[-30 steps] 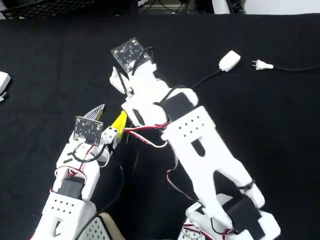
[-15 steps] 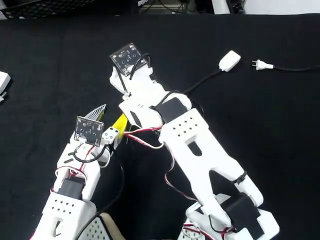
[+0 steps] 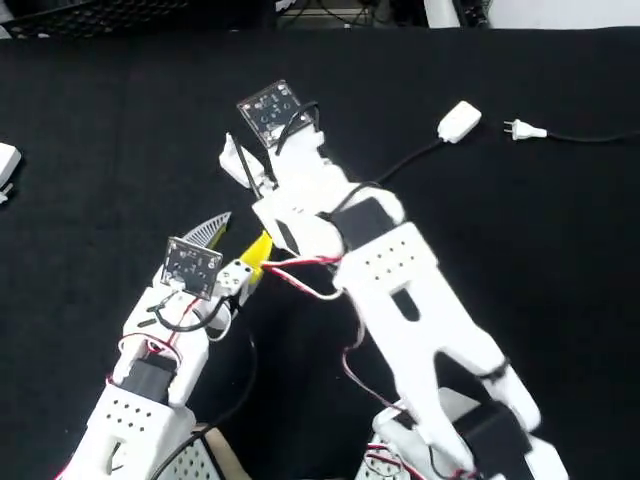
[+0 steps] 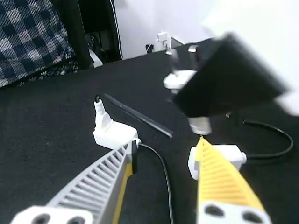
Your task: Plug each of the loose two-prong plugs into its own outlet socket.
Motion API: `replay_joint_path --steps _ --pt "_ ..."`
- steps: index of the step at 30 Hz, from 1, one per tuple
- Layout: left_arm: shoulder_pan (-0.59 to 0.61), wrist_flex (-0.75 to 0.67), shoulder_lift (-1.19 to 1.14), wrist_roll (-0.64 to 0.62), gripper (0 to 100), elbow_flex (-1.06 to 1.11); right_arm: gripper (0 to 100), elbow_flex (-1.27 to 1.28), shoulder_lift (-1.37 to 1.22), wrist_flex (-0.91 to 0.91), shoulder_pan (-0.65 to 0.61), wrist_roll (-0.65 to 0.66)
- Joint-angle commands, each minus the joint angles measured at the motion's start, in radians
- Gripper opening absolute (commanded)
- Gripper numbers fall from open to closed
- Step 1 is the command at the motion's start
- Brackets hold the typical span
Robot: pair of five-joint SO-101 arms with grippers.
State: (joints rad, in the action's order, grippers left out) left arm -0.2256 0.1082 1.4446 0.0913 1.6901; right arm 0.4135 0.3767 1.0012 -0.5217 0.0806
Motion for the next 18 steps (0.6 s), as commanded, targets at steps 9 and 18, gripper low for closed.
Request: replay_joint_path --steps 9,18 --pt "0.008 0.166 0.25 -0.006 22 0.018 1.3 -0.008 0.252 0.23 -0.124 -0.008" --pt "-0.12 0.336 0.37 0.0 22 0.012 1.3 0.018 0.277 0.242 -0.198 -0.008"
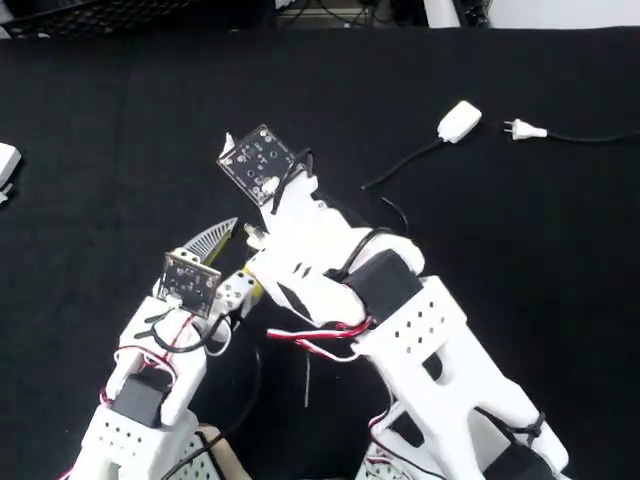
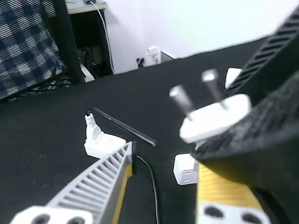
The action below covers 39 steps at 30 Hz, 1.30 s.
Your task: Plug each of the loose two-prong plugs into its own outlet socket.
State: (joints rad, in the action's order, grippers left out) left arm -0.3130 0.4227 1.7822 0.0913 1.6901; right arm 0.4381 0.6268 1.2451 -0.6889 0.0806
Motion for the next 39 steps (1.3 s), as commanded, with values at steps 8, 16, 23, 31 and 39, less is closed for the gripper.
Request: replay_joint_path --steps 8,16,23,31,39 --pt "-0.039 0.021 0.037 -0.005 22 0.012 1.3 -0.004 0.027 0.002 -0.031 -0.008" --pt "-0.042 0.021 0.038 -0.006 22 0.01 1.2 0.036 0.028 -0.037 -0.028 -0.025" --pt "-0.033 0.021 0.038 -0.006 22 0.01 1.3 0.038 0.028 -0.038 -0.025 -0.048" --pt "0.015 0.0 0.038 -0.037 22 0.008 3.3 0.145 0.019 -0.092 -0.031 -0.048" --pt "0.022 -0.002 0.038 -0.041 22 0.008 5.2 0.209 0.042 -0.138 -0.031 -0.048"
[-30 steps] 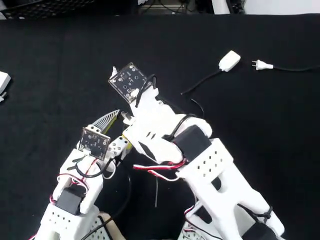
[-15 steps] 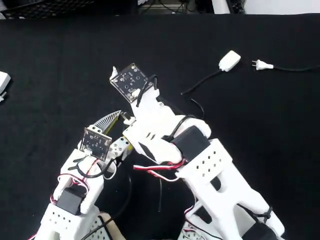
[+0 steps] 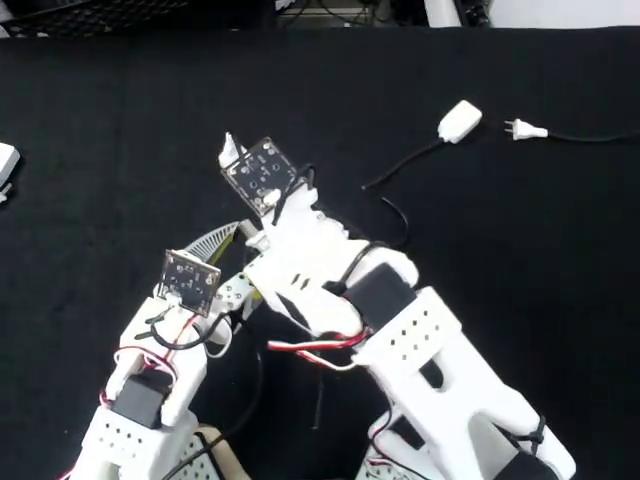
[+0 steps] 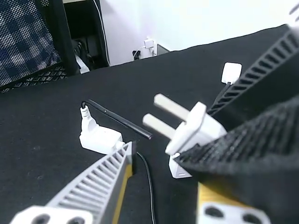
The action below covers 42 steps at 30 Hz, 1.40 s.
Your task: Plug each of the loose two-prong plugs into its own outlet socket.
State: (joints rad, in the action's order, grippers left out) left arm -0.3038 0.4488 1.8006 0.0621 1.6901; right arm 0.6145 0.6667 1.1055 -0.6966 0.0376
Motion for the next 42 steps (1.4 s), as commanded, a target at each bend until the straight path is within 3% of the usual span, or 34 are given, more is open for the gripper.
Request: replay_joint_path --steps 1,5,12,21,27,30,33,38,42 --pt "0.013 -0.026 0.02 -0.012 22 0.008 5.3 0.036 0.002 0.006 -0.023 -0.005" --pt "0.013 -0.026 0.02 -0.011 22 0.008 6.1 0.044 0.002 0.032 -0.021 -0.005" --pt "0.015 -0.026 0.02 -0.006 22 0.008 22.4 0.048 0.002 0.074 -0.023 -0.005" --pt "0.061 -0.028 0.02 -0.012 22 0.008 22.9 0.048 0.002 0.1 -0.015 -0.005" --pt "0.068 -0.026 0.018 -0.005 22 0.01 23.0 0.036 0.004 0.123 0.101 0.006" --pt "0.166 -0.025 0.018 -0.005 22 0.01 23.0 0.038 0.004 0.13 0.169 0.038" --pt "0.363 -0.026 0.018 -0.005 22 0.01 22.9 0.05 -0.005 0.104 0.206 0.037" --pt "0.63 0.029 0.017 -0.008 22 0.01 22.7 0.196 -0.005 -0.166 0.207 0.035" --pt "0.719 0.161 0.017 -0.005 22 0.01 22.6 0.236 -0.025 -0.29 0.184 0.035"
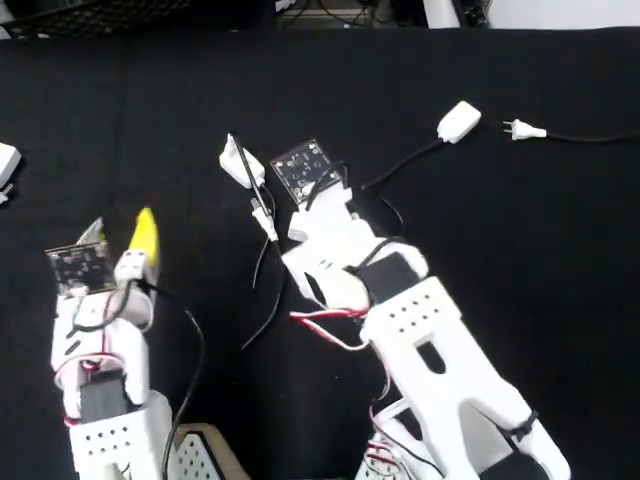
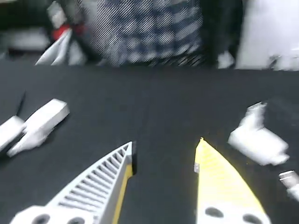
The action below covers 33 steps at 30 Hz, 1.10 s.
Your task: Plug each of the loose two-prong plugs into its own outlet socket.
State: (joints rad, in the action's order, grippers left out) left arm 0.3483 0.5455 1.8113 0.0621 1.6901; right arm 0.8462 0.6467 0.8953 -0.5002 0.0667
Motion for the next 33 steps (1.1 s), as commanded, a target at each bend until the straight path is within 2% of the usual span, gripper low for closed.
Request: replay_joint_path --steps 1,8,15,26,33 --pt "0.093 0.081 0.006 -0.005 22 0.01 22.6 -0.001 -0.025 -0.092 -0.021 0.006" --pt "0.234 0.18 0.006 -0.005 22 0.01 22.6 -0.013 -0.243 -0.224 -0.023 0.015" --pt "0.341 0.319 0.006 -0.005 22 0.01 22.6 -0.194 -0.489 -0.236 -0.028 0.017" --pt "0.343 0.347 0.006 -0.005 22 0.01 22.6 -0.475 -0.863 -0.23 -0.055 0.017" --pt "0.343 0.347 0.006 -0.005 22 0.01 22.6 -0.673 -1.001 -0.006 -0.058 0.015"
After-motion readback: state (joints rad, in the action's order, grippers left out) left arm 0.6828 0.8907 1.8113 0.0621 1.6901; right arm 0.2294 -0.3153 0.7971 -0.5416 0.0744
